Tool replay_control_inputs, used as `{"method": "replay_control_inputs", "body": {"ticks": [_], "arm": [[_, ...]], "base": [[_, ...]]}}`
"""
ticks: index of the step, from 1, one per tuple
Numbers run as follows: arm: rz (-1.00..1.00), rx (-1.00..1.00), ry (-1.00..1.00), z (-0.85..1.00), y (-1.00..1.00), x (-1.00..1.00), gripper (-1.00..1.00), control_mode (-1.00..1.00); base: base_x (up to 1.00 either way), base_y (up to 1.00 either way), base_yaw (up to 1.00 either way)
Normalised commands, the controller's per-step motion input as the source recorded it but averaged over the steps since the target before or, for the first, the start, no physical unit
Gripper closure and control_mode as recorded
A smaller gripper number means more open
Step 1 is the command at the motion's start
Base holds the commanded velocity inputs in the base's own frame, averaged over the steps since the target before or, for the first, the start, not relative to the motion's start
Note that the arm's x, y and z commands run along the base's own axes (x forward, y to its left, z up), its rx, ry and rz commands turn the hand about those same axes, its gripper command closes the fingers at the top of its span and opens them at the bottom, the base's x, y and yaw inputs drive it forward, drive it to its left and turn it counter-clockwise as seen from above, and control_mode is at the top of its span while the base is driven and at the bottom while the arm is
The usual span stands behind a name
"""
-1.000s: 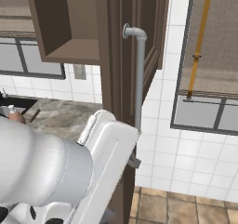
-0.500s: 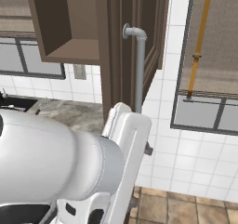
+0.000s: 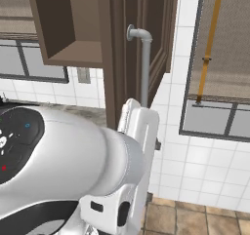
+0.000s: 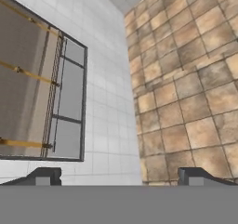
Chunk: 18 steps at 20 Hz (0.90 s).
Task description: Open the cabinet. Pick the soap dispenser and place it next to the sink. Then close the cabinet.
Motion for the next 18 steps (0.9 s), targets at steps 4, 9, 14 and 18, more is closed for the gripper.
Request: {"method": "replay_control_inputs", "body": {"ticks": [4, 9, 14, 18], "arm": [[0.14, 0.0, 0.0, 0.0, 0.0, 0.33, -1.0, -1.0], [0.13, 0.0, 0.0, 0.0, 0.0, 0.31, -1.0, -1.0], [0.14, 0.0, 0.0, 0.0, 0.06, 0.43, -1.0, -1.0], [0.14, -0.02, 0.0, 0.0, 0.27, 0.5, -1.0, -1.0]], "base": [[0.0, 0.0, 0.0], [0.0, 0.0, 0.0], [0.0, 0.0, 0.0], [0.0, 0.0, 0.0]]}}
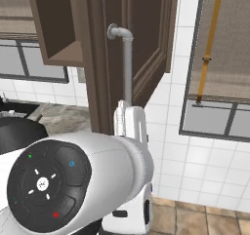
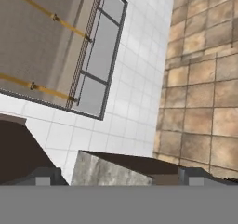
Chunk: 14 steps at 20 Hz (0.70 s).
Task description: Open the cabinet. Pick the soap dispenser and place it next to the sink. Then close the cabinet.
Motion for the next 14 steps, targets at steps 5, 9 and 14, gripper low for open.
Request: {"method": "replay_control_inputs", "body": {"ticks": [5, 9, 14], "arm": [[0.14, -0.02, 0.0, 0.0, 0.32, 0.5, -1.0, -1.0], [0.12, -0.03, 0.0, 0.0, 0.39, 0.51, -1.0, -1.0], [0.11, -0.02, 0.01, 0.0, 0.43, 0.59, -1.0, -1.0]], "base": [[0.0, 0.0, 0.0], [0.0, 0.0, 0.0], [0.0, 0.0, 0.0]]}}
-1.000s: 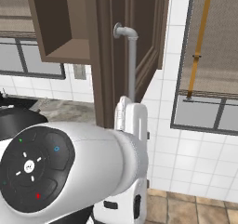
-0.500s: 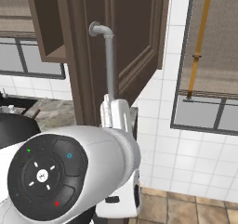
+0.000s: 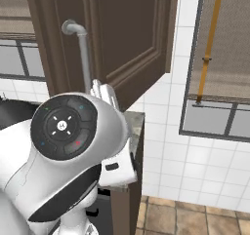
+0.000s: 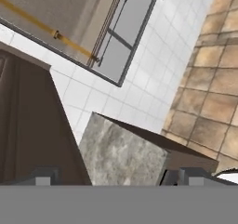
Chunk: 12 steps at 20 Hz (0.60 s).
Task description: Open the cabinet. Pick the soap dispenser and place it next to the sink. Then close the cabinet.
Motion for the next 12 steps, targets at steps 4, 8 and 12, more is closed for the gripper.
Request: {"method": "replay_control_inputs", "body": {"ticks": [4, 8, 12], "arm": [[0.08, -0.03, 0.04, 0.0, 0.48, 0.63, -1.0, -1.0], [0.08, -0.04, 0.04, 0.0, 0.55, 0.58, -1.0, -1.0], [0.08, -0.05, 0.03, 0.0, 0.62, 0.51, -1.0, -1.0]], "base": [[0.0, 0.0, 0.0], [0.0, 0.0, 0.0], [0.0, 0.0, 0.0]]}}
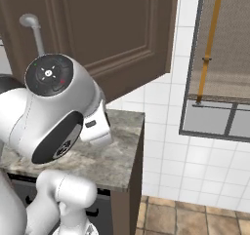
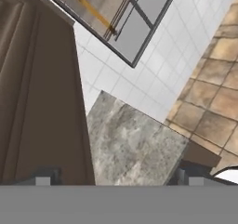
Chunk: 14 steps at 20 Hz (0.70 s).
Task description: Open the cabinet. Pick the soap dispenser and place it next to the sink. Then close the cabinet.
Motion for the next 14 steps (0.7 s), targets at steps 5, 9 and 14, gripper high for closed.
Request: {"method": "replay_control_inputs", "body": {"ticks": [5, 9, 14], "arm": [[0.06, -0.06, 0.0, 0.0, 0.65, 0.53, -1.0, -1.0], [0.03, -0.05, 0.0, 0.0, 0.65, 0.57, -1.0, -1.0], [0.02, -0.04, 0.0, 0.0, 0.63, 0.6, -1.0, -1.0]], "base": [[0.0, 0.0, 0.0], [0.0, 0.0, 0.0], [0.0, 0.0, 0.0]]}}
